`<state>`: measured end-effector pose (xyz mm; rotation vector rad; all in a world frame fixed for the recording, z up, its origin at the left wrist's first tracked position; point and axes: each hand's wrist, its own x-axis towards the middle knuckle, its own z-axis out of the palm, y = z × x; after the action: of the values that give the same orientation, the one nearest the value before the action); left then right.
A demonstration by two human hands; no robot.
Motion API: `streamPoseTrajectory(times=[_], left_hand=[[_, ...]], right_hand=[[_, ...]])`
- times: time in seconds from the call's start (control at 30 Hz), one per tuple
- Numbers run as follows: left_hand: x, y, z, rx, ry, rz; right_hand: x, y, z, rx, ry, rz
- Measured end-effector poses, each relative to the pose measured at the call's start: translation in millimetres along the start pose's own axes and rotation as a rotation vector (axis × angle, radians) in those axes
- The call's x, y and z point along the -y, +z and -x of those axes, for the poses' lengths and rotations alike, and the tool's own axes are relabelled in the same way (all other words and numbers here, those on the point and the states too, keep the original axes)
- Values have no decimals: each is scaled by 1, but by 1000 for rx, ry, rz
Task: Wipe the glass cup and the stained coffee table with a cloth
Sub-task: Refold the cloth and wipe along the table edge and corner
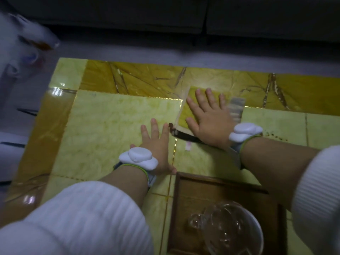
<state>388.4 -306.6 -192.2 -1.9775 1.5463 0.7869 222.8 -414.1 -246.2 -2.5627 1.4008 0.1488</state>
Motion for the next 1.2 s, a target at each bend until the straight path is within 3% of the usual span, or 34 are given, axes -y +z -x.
streamPoseTrajectory(times=[0.1, 0.23, 0.33, 0.5, 0.6, 0.73, 0.97, 1.2], left_hand=[[-1, -2, 2, 12, 2, 17], [0, -3, 5, 6, 7, 21], [1, -3, 4, 7, 9, 26], [-3, -5, 5, 9, 6, 5], [-3, -6, 6, 15, 0, -2], [-2, -4, 4, -7, 14, -1], [-7, -10, 7, 9, 19, -36], [-17, -52, 10, 24, 31, -200]], right_hand=[[12, 3, 21, 9, -145, 28], [-46, -7, 34, 69, -365, 113], [-67, -11, 30, 56, -318, 128], [-11, 0, 18, 1, 19, -11], [-11, 2, 37, 24, -164, 29], [-61, -6, 51, 81, -389, 133], [-43, -1, 55, 23, -107, 30], [-79, -3, 95, 76, -183, 37]])
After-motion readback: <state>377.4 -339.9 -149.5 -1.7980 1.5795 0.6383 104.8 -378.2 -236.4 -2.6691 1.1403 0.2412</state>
